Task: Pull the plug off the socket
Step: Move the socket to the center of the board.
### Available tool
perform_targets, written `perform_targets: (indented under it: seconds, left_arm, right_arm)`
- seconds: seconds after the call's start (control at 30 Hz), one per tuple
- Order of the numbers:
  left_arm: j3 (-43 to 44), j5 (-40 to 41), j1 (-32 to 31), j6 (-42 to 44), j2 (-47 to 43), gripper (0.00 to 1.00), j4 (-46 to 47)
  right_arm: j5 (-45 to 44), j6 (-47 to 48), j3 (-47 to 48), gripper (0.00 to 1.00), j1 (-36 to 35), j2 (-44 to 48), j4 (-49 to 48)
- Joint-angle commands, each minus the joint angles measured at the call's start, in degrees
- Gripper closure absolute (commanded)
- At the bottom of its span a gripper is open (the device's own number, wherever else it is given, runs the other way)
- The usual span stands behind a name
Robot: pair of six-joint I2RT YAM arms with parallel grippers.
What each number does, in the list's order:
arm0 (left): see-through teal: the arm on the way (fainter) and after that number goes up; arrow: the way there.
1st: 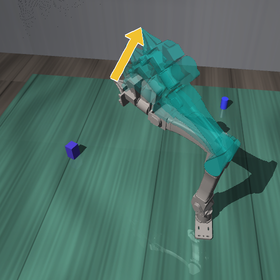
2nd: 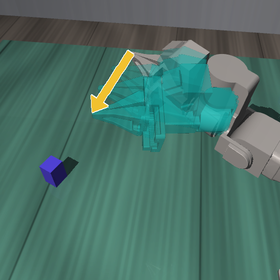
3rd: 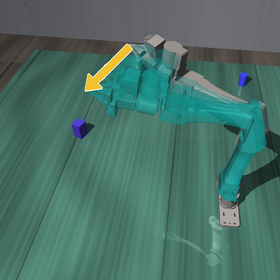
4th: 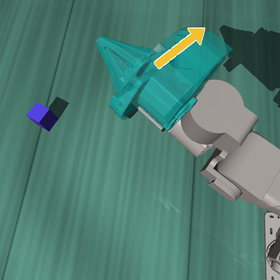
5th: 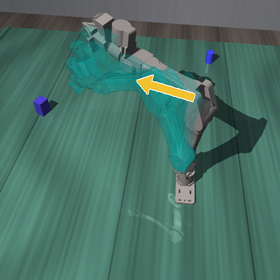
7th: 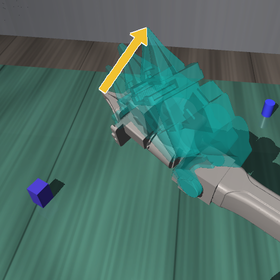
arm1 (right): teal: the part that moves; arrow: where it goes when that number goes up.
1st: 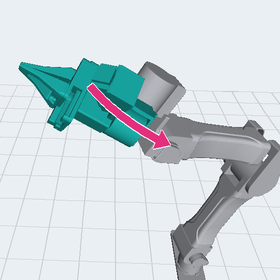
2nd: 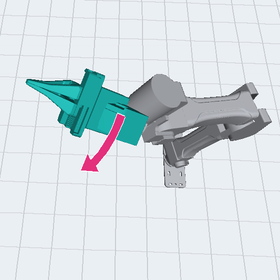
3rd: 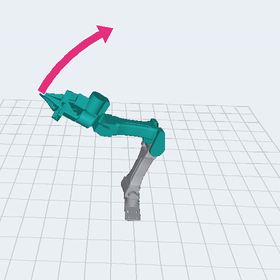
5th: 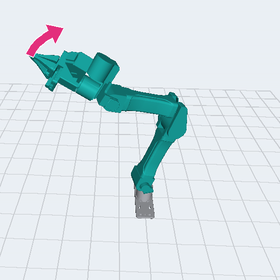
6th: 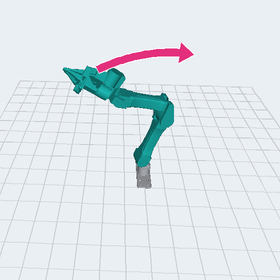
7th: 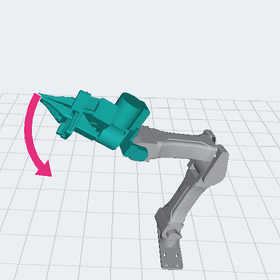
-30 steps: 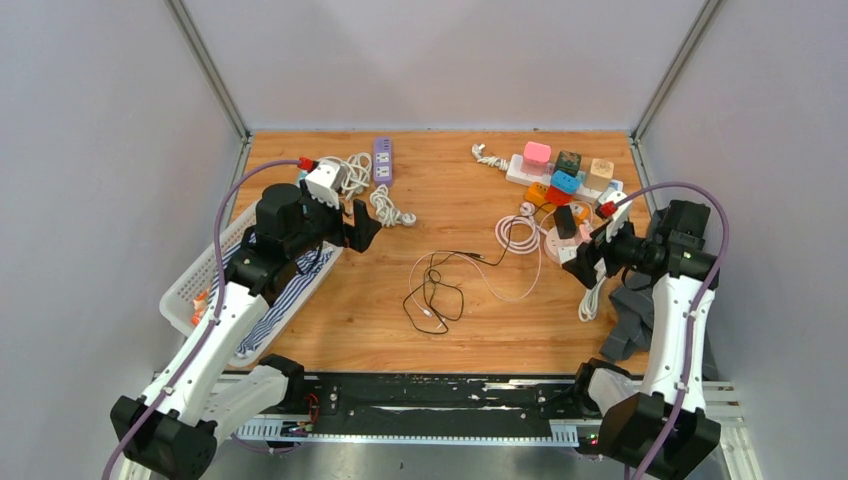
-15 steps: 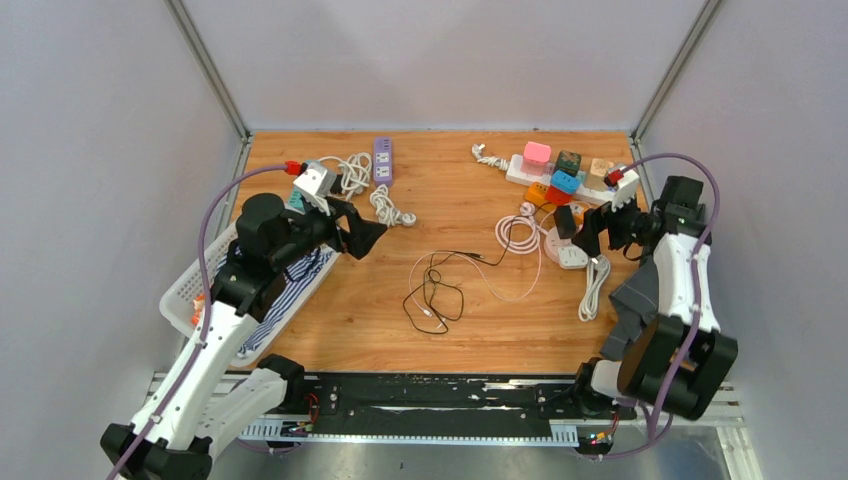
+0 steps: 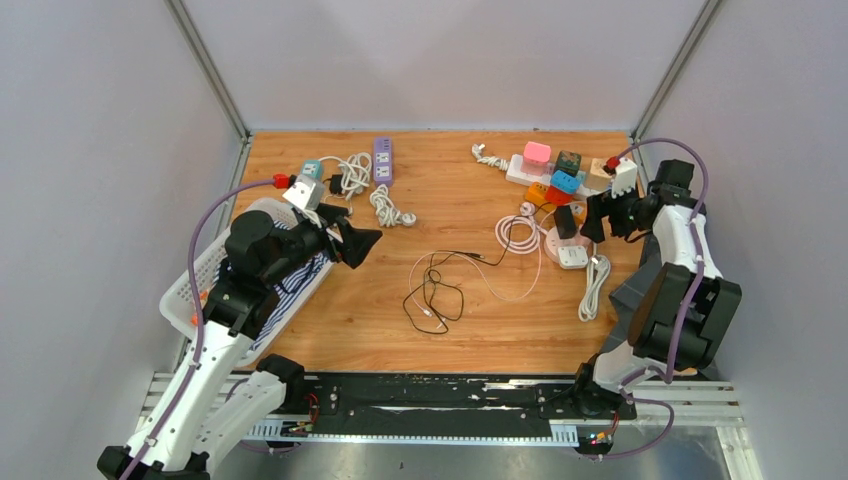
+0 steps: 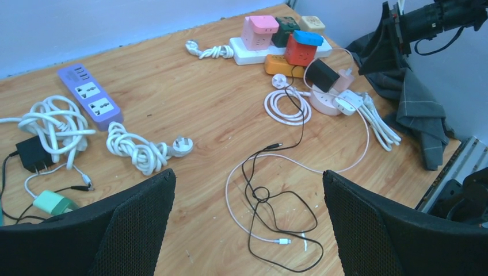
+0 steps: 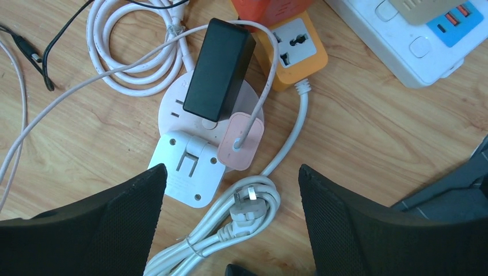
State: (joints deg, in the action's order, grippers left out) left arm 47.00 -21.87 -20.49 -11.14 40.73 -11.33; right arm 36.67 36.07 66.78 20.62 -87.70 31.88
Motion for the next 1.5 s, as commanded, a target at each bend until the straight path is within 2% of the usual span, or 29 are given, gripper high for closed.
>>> perform_targets:
  seconds: [0.0,0.13,0.4,0.6,0.83,1.13,1.47]
  left_arm:
    - [-0.45,0.76,-0.43,0.41,0.18,0.0,-0.71]
    - [-0.51,-2.91,-0.43,-1.96,-0.45,0.0,0.62]
    - [-2.59,-6.69,-0.43,-4.43,-5.07,0.0,0.32]
    - [-4.86,-5.84,-0.43,-3.48,-9.12,0.0,-1.07]
    - [-5.07,-6.0,-0.4,-3.13,-10.47,0.0,-2.43]
    - [-5.43,-6.37,-0.43,-3.11,-11.61,0.0,-3.23]
    - [-5.52,-6.08,-0.42,-2.93,-12.3,0.0,-3.52]
  right_arm:
    - [0.4,-0.39,2.39,0.14,-0.64,3.36,1.54]
    - [3.46,2.31,6.15,0.13,-0.58,6.34,4.47]
    - [6.21,3.3,2.26,0.11,-0.53,10.16,1.6]
    - [5.95,2.7,2.73,0.11,-0.6,3.58,1.7]
    - [0.09,0.71,4.95,0.12,-1.39,-4.21,1.57]
    - [-4.23,-1.37,5.93,0.14,-4.12,-9.65,0.84]
    - [-6.43,-2.36,6.38,0.29,-5.2,-12.87,0.69]
